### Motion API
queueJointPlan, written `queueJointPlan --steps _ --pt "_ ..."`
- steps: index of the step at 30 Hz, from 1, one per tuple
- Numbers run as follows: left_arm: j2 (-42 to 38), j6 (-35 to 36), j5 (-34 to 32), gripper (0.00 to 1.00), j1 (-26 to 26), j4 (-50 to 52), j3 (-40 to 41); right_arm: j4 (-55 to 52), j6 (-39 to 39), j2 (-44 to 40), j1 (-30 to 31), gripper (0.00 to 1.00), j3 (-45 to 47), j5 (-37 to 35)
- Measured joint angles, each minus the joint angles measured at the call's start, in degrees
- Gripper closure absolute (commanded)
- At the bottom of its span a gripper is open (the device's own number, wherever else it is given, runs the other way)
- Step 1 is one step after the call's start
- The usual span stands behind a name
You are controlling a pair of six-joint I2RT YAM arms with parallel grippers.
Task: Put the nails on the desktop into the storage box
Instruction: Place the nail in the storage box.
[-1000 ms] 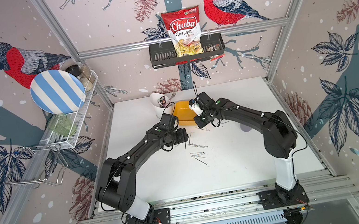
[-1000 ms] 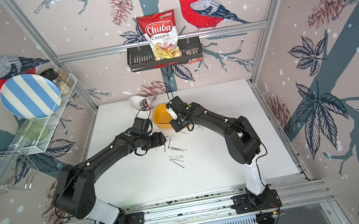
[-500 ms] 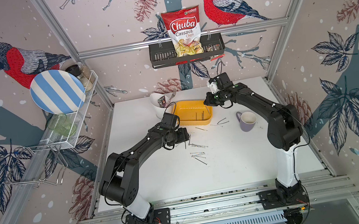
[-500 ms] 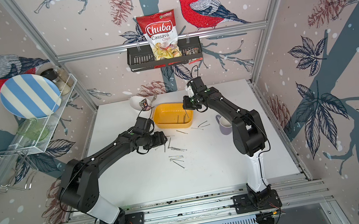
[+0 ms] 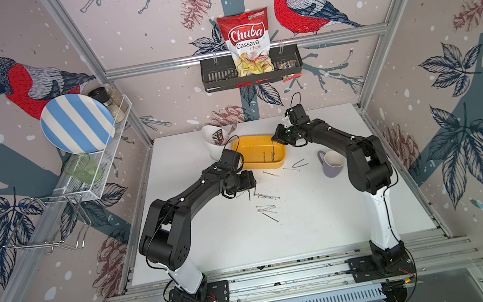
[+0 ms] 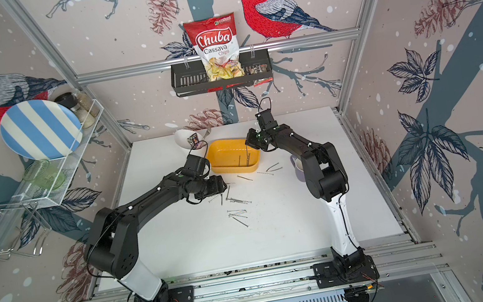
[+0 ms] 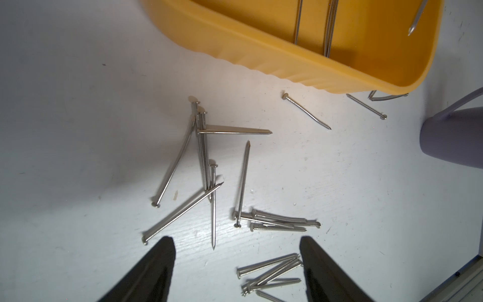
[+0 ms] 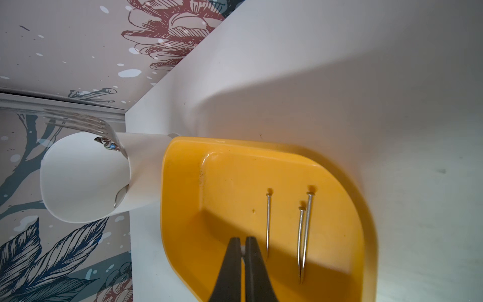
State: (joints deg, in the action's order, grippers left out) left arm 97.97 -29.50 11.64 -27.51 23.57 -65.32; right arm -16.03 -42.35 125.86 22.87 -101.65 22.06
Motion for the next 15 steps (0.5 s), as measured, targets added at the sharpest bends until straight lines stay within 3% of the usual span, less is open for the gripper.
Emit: queueJointPlan --steps 8,15 --pt "2.8 1.4 0.2 0.22 0.3 0.7 -2.9 1.6 -2.6 3.7 1.0 0.91 -0.1 -0.3" --pt "3.9 2.5 0.6 0.22 0.5 1.1 -3.1 1.9 -2.7 4.8 1.5 0.82 0.3 -0.3"
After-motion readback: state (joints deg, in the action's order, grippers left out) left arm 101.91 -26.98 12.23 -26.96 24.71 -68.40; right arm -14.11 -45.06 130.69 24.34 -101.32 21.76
